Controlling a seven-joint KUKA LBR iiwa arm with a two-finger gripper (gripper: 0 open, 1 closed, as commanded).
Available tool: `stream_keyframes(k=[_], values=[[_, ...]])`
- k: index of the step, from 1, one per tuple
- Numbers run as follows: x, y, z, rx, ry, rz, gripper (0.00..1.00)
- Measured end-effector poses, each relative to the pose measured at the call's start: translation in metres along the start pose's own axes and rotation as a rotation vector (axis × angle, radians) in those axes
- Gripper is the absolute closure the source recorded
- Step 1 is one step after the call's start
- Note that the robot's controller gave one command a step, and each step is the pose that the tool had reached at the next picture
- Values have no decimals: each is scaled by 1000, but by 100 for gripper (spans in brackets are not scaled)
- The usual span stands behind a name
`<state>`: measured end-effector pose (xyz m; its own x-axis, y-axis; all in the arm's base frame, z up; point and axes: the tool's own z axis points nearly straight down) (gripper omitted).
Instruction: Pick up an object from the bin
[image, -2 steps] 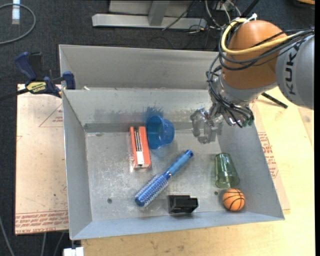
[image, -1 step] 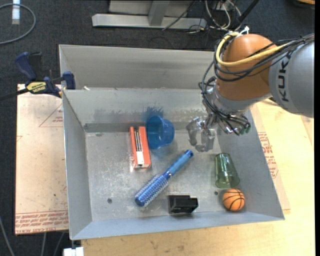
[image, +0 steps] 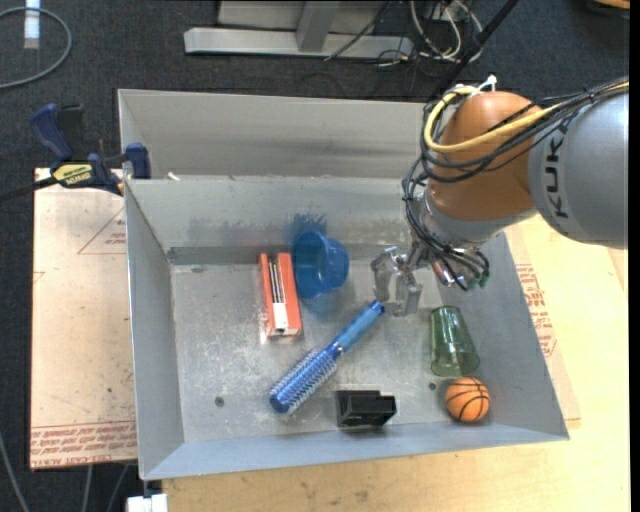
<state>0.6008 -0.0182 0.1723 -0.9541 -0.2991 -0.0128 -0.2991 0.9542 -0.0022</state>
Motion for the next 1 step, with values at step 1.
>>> stream_keyframes(k=[1], values=[[-18,-8,39,-4,2,-367,0]])
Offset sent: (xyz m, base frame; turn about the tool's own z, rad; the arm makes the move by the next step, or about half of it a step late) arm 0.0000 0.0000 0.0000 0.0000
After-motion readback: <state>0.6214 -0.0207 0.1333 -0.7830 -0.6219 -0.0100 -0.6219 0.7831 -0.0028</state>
